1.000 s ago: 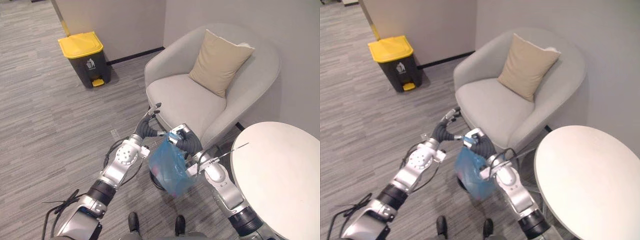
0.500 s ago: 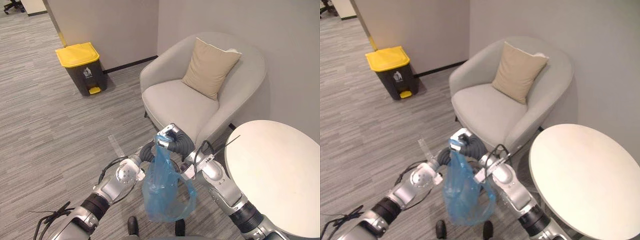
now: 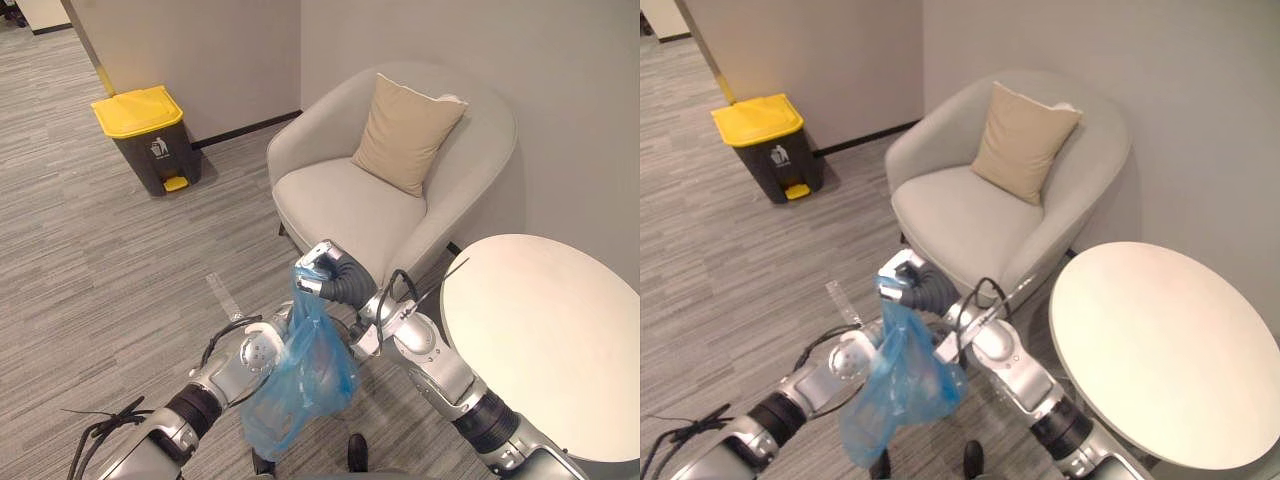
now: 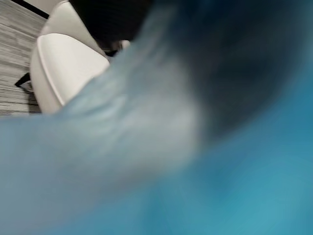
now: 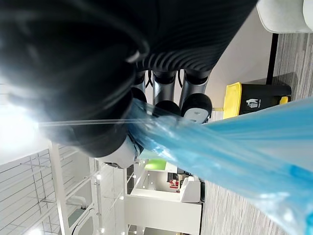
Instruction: Gather rubbish on tea table into small bin, then transfer packed bag to large trash can.
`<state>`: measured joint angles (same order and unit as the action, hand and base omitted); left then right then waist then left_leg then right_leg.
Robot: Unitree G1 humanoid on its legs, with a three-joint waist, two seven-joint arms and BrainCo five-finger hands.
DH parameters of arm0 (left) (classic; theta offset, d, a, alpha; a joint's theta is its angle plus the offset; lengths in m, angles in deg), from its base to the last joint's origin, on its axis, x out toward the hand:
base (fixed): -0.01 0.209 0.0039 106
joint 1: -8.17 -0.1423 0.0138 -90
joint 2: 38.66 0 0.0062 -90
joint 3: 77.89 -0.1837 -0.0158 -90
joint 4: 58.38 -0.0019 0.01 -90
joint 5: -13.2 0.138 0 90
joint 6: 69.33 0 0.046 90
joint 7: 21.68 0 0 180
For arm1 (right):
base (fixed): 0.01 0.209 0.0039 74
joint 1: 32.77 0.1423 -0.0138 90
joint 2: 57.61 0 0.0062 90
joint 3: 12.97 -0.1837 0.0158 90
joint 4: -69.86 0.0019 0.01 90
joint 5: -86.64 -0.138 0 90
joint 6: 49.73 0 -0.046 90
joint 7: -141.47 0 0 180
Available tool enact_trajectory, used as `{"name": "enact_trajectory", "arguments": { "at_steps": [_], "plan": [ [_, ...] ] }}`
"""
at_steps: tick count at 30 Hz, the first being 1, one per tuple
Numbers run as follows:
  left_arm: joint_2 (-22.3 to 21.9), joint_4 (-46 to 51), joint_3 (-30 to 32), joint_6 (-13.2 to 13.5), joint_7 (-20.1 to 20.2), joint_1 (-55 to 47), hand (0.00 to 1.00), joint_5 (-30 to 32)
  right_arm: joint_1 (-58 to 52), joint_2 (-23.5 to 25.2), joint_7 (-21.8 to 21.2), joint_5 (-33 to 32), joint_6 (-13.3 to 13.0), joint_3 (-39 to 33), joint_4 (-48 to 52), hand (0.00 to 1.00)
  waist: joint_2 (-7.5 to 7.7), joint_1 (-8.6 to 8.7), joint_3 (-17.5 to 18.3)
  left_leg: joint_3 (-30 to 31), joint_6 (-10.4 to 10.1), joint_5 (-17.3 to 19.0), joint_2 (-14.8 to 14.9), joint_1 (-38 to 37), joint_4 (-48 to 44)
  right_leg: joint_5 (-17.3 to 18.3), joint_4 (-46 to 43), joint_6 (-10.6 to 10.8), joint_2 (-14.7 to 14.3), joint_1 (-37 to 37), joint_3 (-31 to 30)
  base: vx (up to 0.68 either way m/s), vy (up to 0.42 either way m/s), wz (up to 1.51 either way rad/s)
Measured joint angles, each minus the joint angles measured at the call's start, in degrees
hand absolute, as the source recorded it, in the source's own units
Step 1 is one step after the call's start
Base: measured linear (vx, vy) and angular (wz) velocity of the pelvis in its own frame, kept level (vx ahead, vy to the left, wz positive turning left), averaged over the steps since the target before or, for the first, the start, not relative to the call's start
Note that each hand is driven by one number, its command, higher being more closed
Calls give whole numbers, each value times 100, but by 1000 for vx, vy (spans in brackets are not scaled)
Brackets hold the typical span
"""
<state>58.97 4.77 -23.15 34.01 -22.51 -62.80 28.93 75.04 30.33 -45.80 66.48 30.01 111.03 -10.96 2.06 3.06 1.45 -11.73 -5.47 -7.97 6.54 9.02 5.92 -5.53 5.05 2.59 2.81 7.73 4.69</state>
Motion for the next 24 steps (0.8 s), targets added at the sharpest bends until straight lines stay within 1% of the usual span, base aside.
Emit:
{"name": "enact_trajectory", "arguments": {
  "at_steps": [6, 9, 12, 21, 24],
  "plan": [
    [-85, -204, 309, -22, 1, -73, 0, -7, -119, 14, 1, 222, -3, -57, -272, 100, 12, 1, 12, 37, 2, -13, 4, -6, 3, -3, 0, 2, 4, -19, 16, 0, 0, 0],
    [-96, -214, 472, -26, 1, -211, 0, -16, -248, 88, 8, 253, 1, -279, -560, 100, 18, -3, 18, 51, -1, -17, 4, -5, 4, -3, 0, 3, 5, -25, 30, 0, 0, 0],
    [-98, -254, 580, -40, 1, -261, 0, -38, -332, 177, 19, 451, 3, -457, -760, 100, 23, -2, 21, 99, -7, -25, 3, -6, 4, -1, 0, 4, 6, -51, 76, -2, 4, 6],
    [-158, -334, 1311, -150, -20, -310, 0, -245, -402, 222, 38, 901, 62, -461, -1174, 100, 51, -16, 50, 148, -5, -32, 1, -14, 4, 1, 0, 5, 8, -87, 125, 0, 2, 2],
    [-156, -334, 1512, -160, -26, -310, 0, -286, -431, 222, 35, 913, 110, -467, -1305, 100, 52, -20, 53, 156, -5, -36, 2, -13, 4, 1, 0, 4, 6, -91, 132, 0, 0, 0]
  ]
}}
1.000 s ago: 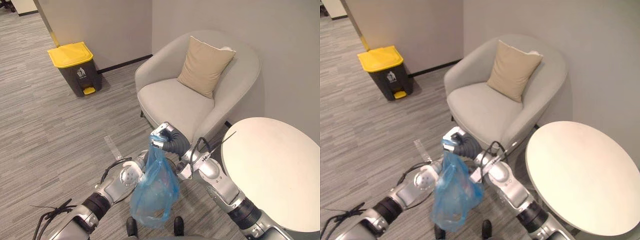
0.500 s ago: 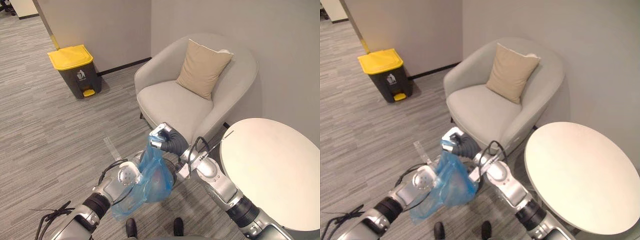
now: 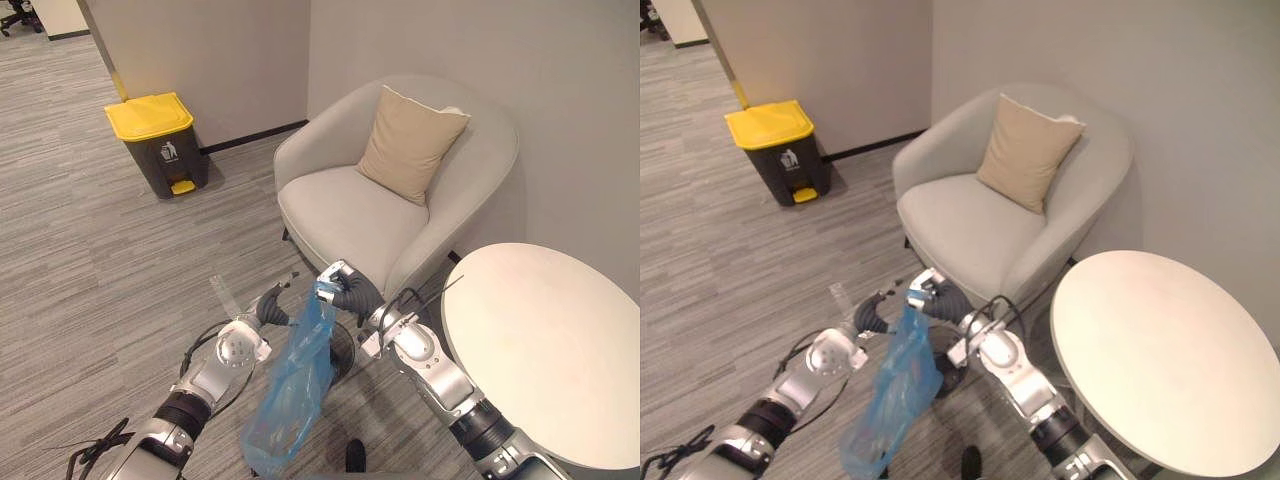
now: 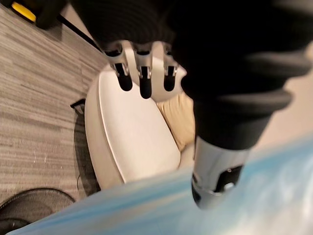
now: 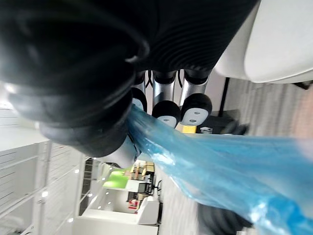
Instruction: Gather rubbish on tea table into small bin, then transfer packed bag to large trash can.
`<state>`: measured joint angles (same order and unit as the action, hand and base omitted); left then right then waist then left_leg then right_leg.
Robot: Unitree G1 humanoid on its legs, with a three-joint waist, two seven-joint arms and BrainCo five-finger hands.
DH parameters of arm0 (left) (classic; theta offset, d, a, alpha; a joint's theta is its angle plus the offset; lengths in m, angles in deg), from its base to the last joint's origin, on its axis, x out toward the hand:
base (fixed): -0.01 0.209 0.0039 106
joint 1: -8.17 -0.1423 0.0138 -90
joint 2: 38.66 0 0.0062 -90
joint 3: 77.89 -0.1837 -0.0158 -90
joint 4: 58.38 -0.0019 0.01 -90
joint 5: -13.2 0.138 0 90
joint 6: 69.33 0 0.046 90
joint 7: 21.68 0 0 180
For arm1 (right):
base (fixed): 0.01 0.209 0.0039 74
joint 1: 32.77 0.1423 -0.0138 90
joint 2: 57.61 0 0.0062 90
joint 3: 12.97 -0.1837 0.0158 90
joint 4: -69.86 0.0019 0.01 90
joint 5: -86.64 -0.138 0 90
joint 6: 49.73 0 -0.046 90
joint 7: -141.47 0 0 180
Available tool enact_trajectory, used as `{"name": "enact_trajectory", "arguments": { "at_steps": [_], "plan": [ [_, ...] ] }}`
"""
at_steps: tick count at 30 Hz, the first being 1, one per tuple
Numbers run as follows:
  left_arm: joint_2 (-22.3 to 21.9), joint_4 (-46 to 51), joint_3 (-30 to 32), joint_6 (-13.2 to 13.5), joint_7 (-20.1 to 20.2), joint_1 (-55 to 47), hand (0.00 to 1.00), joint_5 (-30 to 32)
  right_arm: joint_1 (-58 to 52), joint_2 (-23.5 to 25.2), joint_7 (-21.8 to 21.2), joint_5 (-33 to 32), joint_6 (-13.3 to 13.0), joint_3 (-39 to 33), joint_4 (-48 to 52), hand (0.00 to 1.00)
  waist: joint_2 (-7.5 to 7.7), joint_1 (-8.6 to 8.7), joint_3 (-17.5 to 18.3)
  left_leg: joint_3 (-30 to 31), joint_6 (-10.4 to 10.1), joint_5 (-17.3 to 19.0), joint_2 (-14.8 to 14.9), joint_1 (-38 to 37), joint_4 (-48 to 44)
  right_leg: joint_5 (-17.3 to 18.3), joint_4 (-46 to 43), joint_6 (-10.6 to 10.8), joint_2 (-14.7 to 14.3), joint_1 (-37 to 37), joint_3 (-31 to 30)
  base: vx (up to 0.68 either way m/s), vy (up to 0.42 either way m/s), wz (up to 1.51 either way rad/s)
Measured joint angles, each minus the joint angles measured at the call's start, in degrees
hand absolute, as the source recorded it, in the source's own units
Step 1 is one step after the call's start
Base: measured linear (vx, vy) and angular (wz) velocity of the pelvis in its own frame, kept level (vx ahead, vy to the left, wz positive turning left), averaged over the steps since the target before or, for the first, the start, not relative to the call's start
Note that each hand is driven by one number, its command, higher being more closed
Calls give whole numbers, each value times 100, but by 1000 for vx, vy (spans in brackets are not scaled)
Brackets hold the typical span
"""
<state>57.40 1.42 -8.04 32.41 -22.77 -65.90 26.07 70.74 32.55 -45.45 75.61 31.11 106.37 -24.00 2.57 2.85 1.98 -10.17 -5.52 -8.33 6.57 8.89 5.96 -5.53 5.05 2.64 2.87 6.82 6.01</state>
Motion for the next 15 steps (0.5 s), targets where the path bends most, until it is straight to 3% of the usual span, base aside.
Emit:
{"name": "enact_trajectory", "arguments": {
  "at_steps": [7, 15],
  "plan": [
    [24, 1, 443, -30, 4, 0, 0, -177, -48, -2, -52, 227, 21, -121, -144, 100, -2, -12, 1, 38, 0, -8, -2, 0, 0, 0, 0, 0, 0, -19, 32, 0, 3, 1],
    [219, 211, 399, 29, 153, -49, 0, -172, -47, -48, -168, 211, 35, -209, -153, 100, -6, -30, 0, 132, -6, -14, 4, -2, 0, 14, 0, -9, -2, -76, 128, -1, 7, 6]
  ]
}}
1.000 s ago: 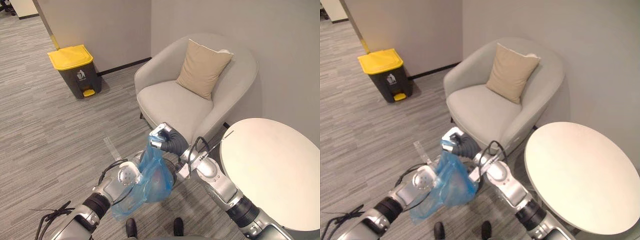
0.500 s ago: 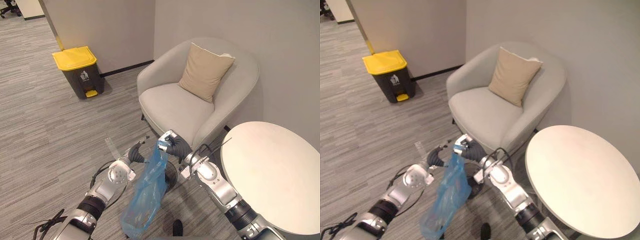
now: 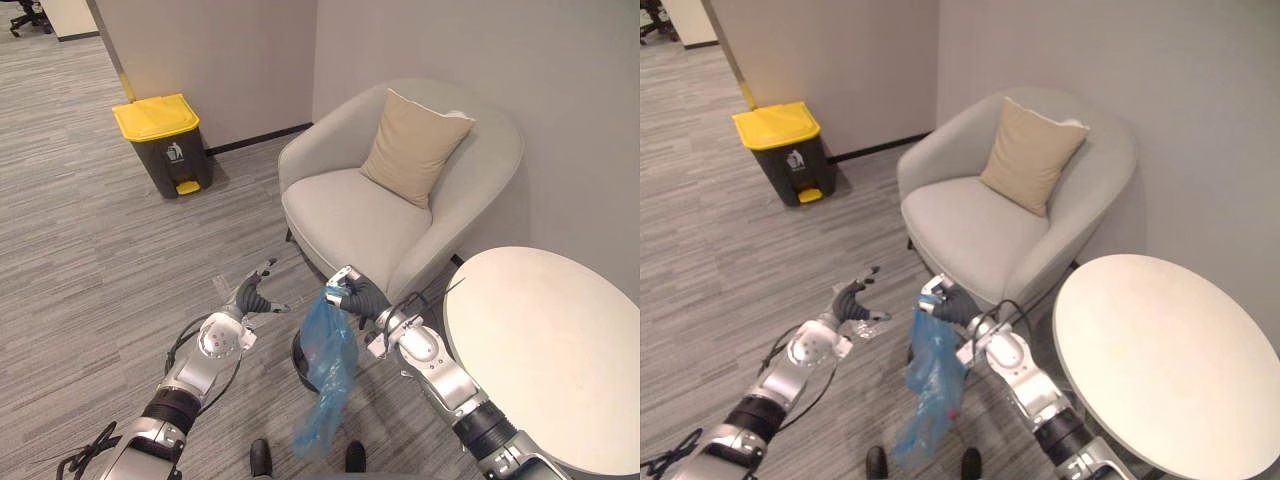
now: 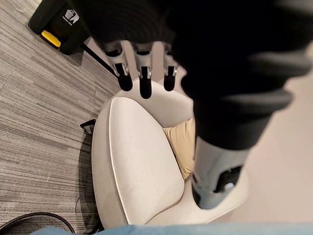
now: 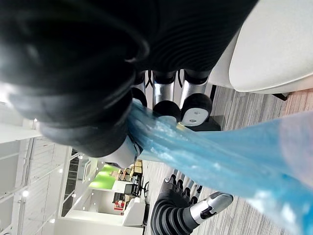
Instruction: Gather rubbish on tea table into small bin, then transfer packed bag to large trash can.
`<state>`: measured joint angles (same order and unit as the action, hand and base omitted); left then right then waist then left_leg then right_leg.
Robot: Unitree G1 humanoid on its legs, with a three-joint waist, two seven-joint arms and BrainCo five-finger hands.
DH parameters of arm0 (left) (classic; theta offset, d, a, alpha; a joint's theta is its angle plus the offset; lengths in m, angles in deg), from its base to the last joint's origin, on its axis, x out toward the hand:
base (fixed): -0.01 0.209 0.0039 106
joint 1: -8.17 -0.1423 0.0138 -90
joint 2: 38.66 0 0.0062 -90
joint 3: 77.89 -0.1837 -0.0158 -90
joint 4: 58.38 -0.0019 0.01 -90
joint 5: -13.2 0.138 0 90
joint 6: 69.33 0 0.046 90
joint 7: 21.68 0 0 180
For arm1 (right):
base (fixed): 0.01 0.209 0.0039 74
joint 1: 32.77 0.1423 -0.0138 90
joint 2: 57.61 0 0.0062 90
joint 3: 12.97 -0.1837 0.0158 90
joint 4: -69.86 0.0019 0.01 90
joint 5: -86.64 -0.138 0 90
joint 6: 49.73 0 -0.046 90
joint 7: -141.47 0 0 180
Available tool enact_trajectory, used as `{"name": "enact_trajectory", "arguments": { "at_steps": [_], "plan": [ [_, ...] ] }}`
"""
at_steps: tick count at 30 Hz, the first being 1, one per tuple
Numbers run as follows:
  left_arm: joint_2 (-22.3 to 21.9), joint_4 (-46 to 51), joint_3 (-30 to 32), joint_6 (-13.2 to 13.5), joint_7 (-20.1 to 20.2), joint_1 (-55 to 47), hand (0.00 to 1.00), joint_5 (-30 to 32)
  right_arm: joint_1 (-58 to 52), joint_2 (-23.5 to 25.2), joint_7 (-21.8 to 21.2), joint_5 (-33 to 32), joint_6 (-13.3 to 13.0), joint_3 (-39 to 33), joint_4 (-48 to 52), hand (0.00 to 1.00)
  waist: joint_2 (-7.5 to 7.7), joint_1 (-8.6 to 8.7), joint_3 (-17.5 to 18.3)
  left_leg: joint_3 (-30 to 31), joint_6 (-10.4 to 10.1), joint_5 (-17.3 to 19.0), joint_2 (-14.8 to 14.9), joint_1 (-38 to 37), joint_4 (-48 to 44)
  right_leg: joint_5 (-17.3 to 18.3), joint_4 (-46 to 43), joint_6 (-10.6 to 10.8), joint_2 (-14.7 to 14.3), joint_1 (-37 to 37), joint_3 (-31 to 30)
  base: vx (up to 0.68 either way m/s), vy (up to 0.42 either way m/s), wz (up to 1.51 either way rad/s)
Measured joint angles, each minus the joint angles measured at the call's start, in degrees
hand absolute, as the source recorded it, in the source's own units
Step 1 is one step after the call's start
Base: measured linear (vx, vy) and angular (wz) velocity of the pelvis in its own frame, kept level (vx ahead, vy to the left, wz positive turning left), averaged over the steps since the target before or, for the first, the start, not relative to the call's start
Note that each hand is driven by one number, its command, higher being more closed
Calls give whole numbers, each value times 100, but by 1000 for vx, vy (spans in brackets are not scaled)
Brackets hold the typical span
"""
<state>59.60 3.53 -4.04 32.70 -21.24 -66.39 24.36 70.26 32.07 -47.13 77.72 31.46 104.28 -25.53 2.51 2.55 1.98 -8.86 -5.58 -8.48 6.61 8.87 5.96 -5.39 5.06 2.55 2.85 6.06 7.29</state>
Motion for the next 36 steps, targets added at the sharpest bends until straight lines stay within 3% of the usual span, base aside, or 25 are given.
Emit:
{"name": "enact_trajectory", "arguments": {
  "at_steps": [11, 20, 29, 35, 36],
  "plan": [
    [451, 541, -828, 379, 230, -72, 0, 383, 110, -268, -46, -3, -92, 116, 471, 100, -26, -21, -5, -34, -5, 5, 29, 2, -1, 0, 1, -1, -4, 21, -30, 2, 1, -1],
    [597, 666, -1440, 403, 226, -61, 0, 747, 280, -413, -22, -2, -183, 444, 739, 100, -68, -23, -6, -146, -9, 9, 29, 7, -2, -4, 1, -2, -4, 84, -132, 3, 1, -6],
    [46, 628, -1744, 401, 125, -3, 0, 892, 677, -145, 32, -11, -191, 748, 852, 100, -106, -40, -11, -149, -9, 8, 29, 7, -2, -6, 0, -5, -10, 85, -136, 0, 0, 0],
    [-471, -155, -1899, 363, -100, 193, 0, 1146, 849, -152, 202, -16, 27, 810, 849, 100, -111, -89, -13, -174, -10, 8, 30, 8, -2, -13, 0, -15, -27, 105, -165, 1, 1, -1],
    [-536, -301, -1894, 342, -163, 193, 100, 1192, 892, -151, 228, -24, 47, 844, 849, 100, -111, -89, -13, -174, -10, 8, 31, 8, -2, -13, 0, -16, -36, 105, -165, 0, 0, 0]
  ]
}}
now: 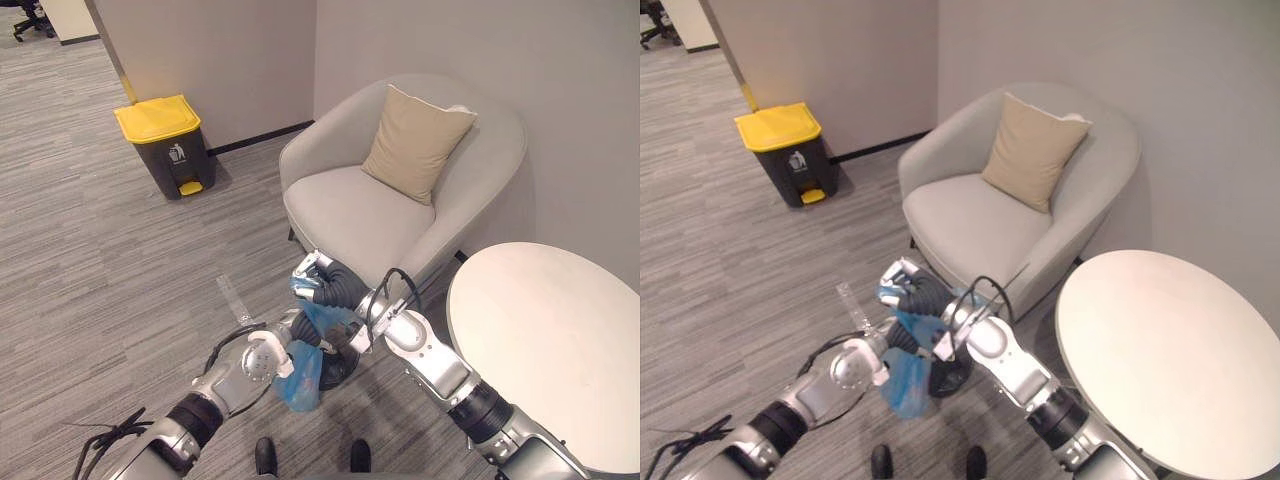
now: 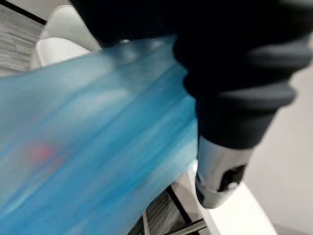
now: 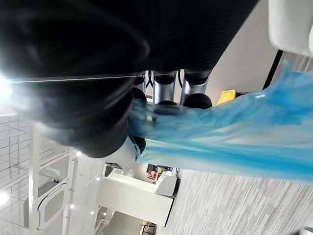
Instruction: Gather rubbish on tea table into small bin, then transfer packed bag to large trash can.
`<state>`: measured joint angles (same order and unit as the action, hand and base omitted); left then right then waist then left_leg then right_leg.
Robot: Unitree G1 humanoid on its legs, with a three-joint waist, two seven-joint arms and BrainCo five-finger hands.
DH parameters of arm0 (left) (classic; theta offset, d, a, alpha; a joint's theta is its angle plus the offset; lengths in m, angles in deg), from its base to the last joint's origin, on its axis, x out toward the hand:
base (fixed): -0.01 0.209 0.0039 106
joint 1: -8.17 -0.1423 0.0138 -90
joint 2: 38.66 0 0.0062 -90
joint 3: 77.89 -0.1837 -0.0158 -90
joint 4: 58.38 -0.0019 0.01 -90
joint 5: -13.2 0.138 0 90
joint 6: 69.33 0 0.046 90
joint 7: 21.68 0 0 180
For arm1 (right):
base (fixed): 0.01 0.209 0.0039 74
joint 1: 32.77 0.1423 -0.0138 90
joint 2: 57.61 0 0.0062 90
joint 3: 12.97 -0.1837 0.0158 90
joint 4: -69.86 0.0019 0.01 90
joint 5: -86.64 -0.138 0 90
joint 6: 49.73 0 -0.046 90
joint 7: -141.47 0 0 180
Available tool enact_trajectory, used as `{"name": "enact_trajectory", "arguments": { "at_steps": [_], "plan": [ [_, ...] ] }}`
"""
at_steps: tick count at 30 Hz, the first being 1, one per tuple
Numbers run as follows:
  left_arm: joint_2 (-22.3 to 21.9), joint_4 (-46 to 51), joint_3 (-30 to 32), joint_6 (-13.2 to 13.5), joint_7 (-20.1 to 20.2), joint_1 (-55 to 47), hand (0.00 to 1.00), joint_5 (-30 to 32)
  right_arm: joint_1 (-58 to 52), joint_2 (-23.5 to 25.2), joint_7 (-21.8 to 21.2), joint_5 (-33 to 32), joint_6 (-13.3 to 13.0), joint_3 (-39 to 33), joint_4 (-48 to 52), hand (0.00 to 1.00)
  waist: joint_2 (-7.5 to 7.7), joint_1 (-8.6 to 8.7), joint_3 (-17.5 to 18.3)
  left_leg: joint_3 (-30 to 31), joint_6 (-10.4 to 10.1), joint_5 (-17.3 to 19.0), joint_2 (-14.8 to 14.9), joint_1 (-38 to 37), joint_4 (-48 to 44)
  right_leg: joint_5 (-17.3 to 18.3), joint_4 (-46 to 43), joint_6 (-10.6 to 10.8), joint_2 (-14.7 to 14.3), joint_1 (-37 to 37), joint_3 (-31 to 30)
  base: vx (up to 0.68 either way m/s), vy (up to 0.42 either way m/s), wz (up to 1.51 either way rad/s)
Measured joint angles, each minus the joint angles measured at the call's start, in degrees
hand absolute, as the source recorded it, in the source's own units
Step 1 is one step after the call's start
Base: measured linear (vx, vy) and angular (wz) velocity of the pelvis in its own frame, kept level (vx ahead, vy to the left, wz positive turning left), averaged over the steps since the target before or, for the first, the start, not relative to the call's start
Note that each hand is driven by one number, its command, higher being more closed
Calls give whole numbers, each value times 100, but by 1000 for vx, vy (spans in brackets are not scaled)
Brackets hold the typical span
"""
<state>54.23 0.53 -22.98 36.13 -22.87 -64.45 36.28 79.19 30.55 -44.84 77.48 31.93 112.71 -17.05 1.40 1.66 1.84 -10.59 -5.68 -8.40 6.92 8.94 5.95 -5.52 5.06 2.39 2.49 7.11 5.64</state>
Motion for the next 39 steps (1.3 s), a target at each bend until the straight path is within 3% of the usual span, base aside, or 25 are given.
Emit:
{"name": "enact_trajectory", "arguments": {
  "at_steps": [11, 21, 22, 25, 31, 39],
  "plan": [
    [-400, -564, 157, -280, -233, -22, 100, 136, 176, 199, 70, -372, 116, 69, -4, 100, -10, -40, -3, 3, -35, -10, 55, 2, 0, -7, 0, -15, -57, 11, -3, 0, 0, 0],
    [-471, -251, 710, -329, -87, -491, 100, -988, 44, 491, -65, -456, 84, -110, -2, 100, -41, -79, -15, 30, -48, 1, 50, 3, 0, 6, -1, -17, -50, -5, 24, 0, 0, 1],
    [-470, -220, 723, -345, -96, -496, 100, -1008, 12, 522, -74, -444, 80, -146, -2, 0, -41, -79, -15, 32, -48, 1, 50, 4, 0, 7, -1, -17, -48, -6, 27, 0, 0, 0],
    [-514, -183, 875, -360, -120, -585, 100, -1083, -222, 637, -120, -347, -78, -188, -2, 0, -41, -74, -15, 33, -49, 4, 49, 3, 0, 22, -1, -12, -46, -8, 29, 0, 0, 0],
    [-617, -221, 1091, -505, -121, -740, 100, -1083, -581, 599, -66, 772, -217, -243, -35, 0, -41, -73, -15, 58, -50, 5, 49, 3, 0, 37, -1, -10, -44, -23, 53, 0, 0, 0],
    [-615, -219, 1571, -502, -145, -746, 100, -1194, -792, 46, 209, 2189, -293, -420, -547, 0, -37, -74, -13, 158, -45, -1, 46, -4, 1, 47, -2, -12, -42, -87, 147, 2, 1, 5]
  ]
}}
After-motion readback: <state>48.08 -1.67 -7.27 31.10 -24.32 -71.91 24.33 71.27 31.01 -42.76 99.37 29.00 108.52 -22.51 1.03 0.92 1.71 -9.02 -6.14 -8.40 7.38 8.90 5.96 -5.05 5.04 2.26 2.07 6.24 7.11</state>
